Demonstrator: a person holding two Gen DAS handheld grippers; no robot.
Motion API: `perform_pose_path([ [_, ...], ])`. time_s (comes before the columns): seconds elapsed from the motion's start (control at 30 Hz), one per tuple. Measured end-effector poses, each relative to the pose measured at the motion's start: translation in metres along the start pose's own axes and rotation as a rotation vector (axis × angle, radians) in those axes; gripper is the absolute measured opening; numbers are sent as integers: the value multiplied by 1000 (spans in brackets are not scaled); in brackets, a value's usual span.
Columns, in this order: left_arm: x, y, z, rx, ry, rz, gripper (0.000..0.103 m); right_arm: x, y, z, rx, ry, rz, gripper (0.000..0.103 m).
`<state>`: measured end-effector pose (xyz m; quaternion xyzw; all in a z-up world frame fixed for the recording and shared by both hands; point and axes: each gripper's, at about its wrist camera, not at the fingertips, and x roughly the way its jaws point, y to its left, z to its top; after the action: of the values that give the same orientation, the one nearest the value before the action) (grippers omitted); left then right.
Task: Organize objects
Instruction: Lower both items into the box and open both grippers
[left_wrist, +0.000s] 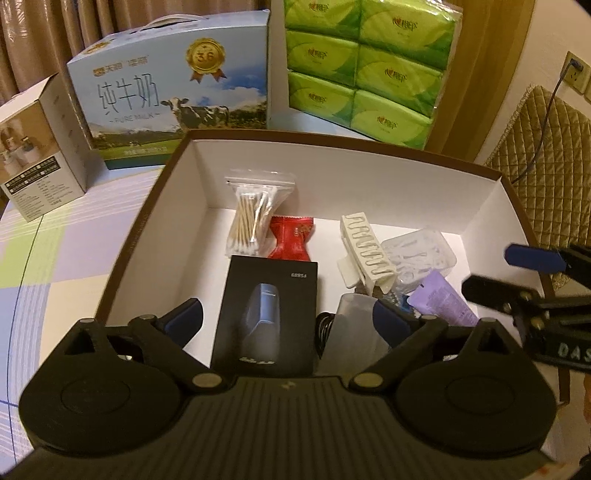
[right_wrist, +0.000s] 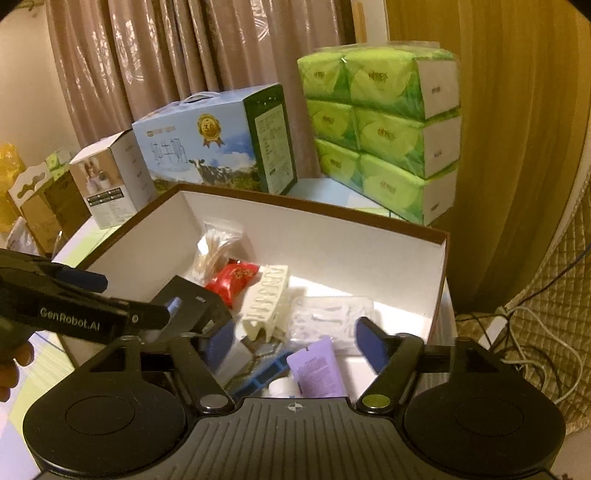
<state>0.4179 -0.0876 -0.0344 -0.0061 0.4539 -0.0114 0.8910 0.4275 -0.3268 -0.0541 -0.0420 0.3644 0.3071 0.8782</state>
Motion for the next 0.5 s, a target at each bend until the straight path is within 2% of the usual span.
perform_pose_path([
  [0.07, -4, 2, -1, -4, -6, 6, 99, -7, 4, -2, 7, -12, -14, 95],
  [0.17, -11, 5, -3, -8, -13, 4, 99, -15, 10, -5, 19, -13, -15, 101],
  [0.5, -41, 5, -14, -14, -50, -6, 102, -38, 22, -14, 62, 14, -88, 101],
])
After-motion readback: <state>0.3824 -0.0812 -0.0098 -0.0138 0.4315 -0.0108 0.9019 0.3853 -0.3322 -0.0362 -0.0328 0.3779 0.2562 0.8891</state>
